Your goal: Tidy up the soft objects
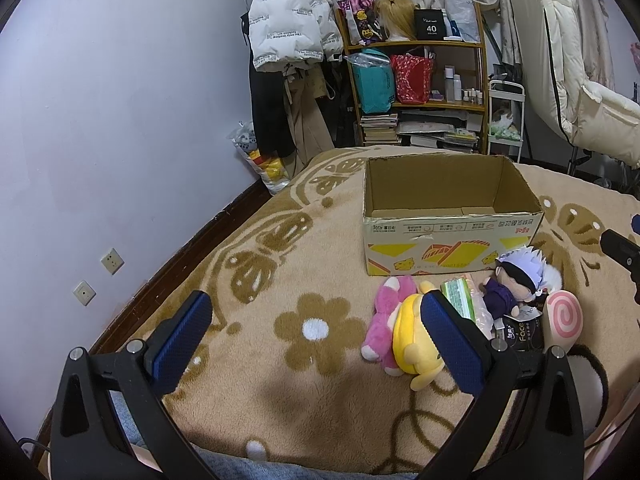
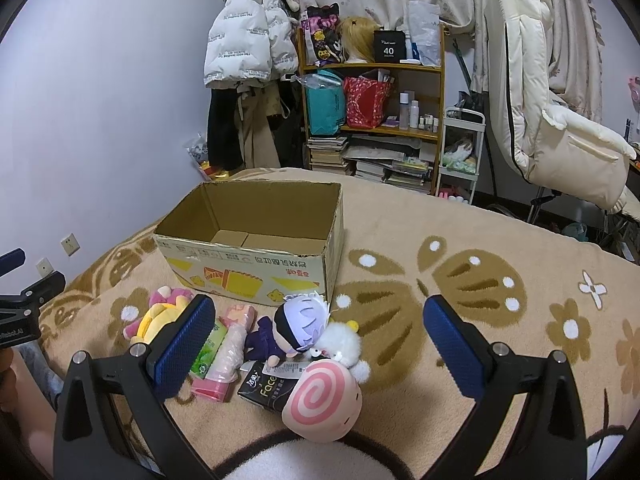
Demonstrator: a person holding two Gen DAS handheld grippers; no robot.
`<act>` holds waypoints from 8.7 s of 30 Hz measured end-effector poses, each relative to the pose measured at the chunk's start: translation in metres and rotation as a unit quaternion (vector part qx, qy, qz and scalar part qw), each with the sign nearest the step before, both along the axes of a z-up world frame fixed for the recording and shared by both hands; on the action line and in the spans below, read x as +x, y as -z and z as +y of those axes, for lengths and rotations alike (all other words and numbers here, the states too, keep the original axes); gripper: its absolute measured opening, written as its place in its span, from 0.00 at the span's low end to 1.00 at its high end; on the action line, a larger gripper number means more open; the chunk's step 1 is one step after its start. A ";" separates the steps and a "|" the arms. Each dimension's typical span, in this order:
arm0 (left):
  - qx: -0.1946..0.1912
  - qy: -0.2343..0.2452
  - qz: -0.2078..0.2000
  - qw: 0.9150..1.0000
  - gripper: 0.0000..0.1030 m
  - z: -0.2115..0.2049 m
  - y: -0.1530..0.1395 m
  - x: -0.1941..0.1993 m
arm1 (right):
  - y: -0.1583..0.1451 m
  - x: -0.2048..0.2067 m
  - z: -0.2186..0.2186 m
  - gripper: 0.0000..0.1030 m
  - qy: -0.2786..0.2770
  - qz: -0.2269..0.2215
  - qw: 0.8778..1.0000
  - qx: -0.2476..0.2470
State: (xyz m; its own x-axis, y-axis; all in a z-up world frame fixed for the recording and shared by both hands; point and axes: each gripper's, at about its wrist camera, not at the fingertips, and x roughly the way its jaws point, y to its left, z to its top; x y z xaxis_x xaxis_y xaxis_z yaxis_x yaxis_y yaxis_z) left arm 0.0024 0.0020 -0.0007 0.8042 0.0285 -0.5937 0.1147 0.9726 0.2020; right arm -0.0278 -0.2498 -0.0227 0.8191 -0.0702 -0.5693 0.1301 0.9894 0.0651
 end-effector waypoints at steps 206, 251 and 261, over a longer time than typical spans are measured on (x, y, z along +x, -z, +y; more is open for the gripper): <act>-0.031 0.009 0.035 0.999 0.32 -0.012 -0.031 0.103 | -0.041 0.083 -0.014 0.32 -0.063 -0.053 0.995 0.056; -0.007 0.067 0.064 0.996 0.94 -0.080 0.006 0.176 | 0.000 0.144 -0.039 0.91 0.014 0.004 0.997 0.079; -0.022 0.036 0.067 0.997 0.98 -0.049 -0.016 0.151 | -0.015 0.105 -0.031 1.00 0.015 0.014 0.998 0.064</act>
